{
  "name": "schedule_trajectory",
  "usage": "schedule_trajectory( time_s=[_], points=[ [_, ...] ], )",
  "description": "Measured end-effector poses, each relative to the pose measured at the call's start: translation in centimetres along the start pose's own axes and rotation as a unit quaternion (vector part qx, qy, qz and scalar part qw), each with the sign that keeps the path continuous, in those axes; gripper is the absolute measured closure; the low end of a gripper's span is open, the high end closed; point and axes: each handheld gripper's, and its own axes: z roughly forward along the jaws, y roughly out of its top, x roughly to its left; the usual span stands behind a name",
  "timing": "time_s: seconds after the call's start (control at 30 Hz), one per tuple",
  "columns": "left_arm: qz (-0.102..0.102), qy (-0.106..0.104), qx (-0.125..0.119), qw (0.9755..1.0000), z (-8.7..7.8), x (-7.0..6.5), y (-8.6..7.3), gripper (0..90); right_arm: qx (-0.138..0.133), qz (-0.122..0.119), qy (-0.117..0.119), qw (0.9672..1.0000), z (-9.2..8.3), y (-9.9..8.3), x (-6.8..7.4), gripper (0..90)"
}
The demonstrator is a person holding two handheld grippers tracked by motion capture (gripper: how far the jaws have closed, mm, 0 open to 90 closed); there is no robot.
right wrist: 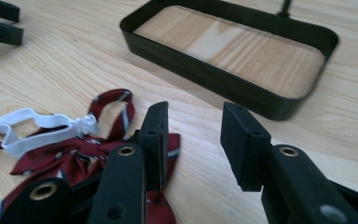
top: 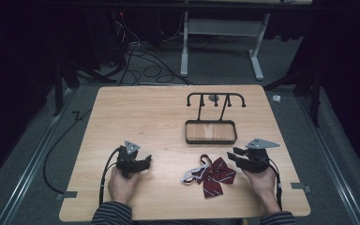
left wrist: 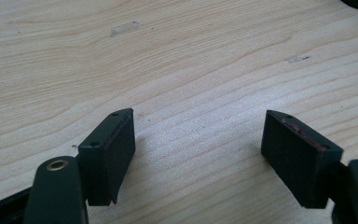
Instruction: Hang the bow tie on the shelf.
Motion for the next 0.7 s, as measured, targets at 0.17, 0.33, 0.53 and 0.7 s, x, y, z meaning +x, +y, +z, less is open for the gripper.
schedule_trajectory(
  time_s=[0.17, 0.33, 0.53, 0.7],
  points=[
    [0.000, 0.000, 0.000, 1.0000, 0.0, 0.0, 0.0, 26.5, 0.003, -0.008, 0.015, 0.9998, 1.0, 0.6, 1.0, 64.3],
    [0.000, 0.000, 0.000, 1.0000, 0.0, 0.0, 0.0, 26.5, 0.009, -0.014, 0.024, 0.9996, 1.7, 0.9, 1.6, 64.8],
    [0.000, 0.000, 0.000, 1.0000, 0.0, 0.0, 0.0, 26.4, 0.011, -0.023, 0.029, 0.9992, 2.1, 1.4, 2.1, 65.1],
    [0.000, 0.000, 0.000, 1.0000, 0.0, 0.0, 0.0, 26.4, 0.016, -0.023, 0.036, 0.9990, 2.8, 1.6, 2.3, 65.4]
  ],
)
